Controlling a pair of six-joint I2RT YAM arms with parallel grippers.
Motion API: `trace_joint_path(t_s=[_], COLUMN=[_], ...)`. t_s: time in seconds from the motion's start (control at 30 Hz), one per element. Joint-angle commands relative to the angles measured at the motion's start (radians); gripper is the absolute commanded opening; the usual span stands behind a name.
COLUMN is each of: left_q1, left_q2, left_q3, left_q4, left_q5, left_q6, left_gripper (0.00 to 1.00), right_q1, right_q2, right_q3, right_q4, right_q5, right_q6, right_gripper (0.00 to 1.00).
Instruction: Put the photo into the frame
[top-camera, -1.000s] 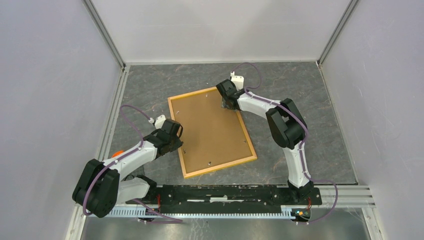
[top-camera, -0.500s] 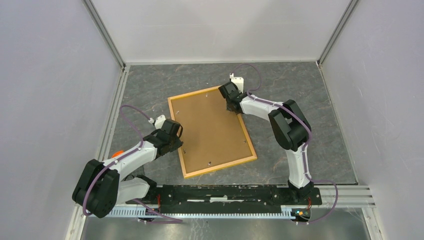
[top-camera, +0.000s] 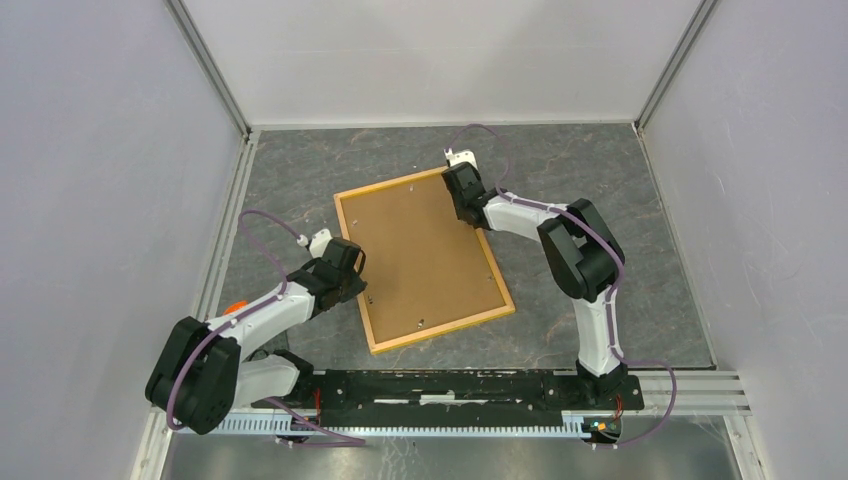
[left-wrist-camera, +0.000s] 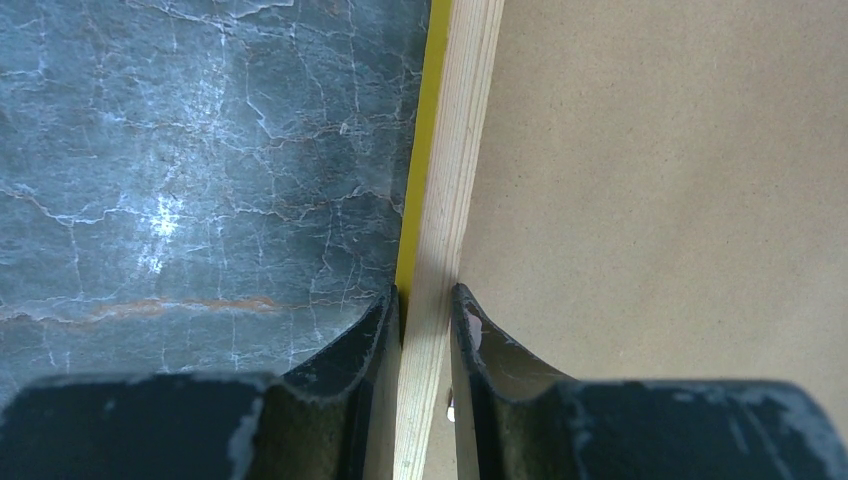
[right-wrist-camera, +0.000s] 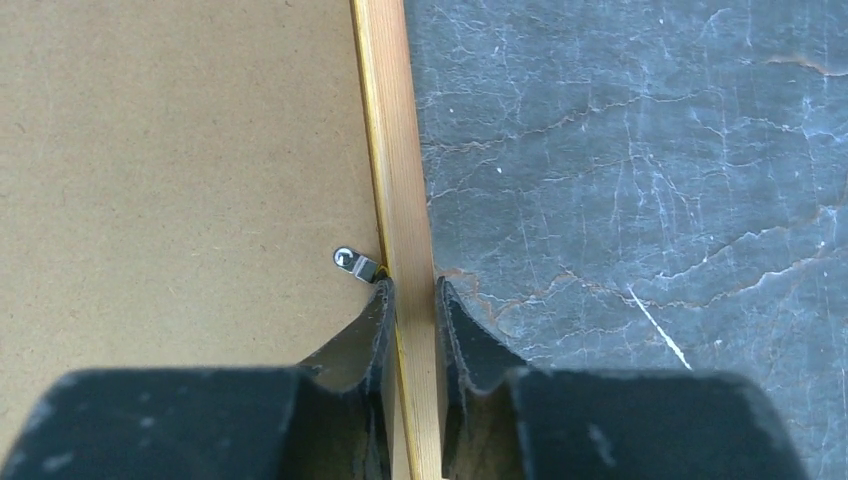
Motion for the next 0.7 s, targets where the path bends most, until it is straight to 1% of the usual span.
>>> trace_joint_path(t_s=[0.0, 0.1, 0.17, 0.27, 0.37, 0.43, 0.53, 0.67], left_q1=[0.003, 0.003, 0.002, 0.003, 0.003, 0.002, 0.003, 0.002], left_q2=[0.036, 0.034, 0.033, 0.035, 0.032, 0.03, 0.032, 0.041], left_q3=[-0.022, -0.022, -0.022, -0.023, -0.024, -0.024, -0.023, -0.018], left_q4=[-0.014, -0.013, -0.013, -0.014, -0.012, -0.015, -0.015, -0.015], left_q5=[0.035, 0.035, 0.034, 0.036, 0.036, 0.035, 0.031, 0.035], left_q6=[-0.036, -0.037, -0.038, -0.039, -0.039, -0.039, -0.039, -0.036], left_gripper=[0.02, 0.02, 0.02, 0.02, 0.02, 0.02, 0.02, 0.02], right_q1=[-0.007, -0.007, -0.006, -0.007, -0.013, -0.013, -0.018, -0.02], right_q2=[0.03, -0.025, -0.044, -0.02, 0.009, 0.024, 0.042, 0.06], right_q3=[-0.062, -0.104, -0.131, -0.114, -0.102, -0.097, -0.095, -0.097], right_q4=[0.009, 0.05, 0.078, 0.072, 0.084, 0.089, 0.097, 0.114], right_q5=[-0.153, -0.196, -0.206, -0.185, -0.184, -0.167, -0.155, -0.135], right_q6=[-0.048, -0.06, -0.069, -0.084, -0.087, -0.082, -0.075, -0.072], right_gripper=[0.23, 0.37, 0.44, 0.47, 0.47, 0.44, 0.38, 0.27])
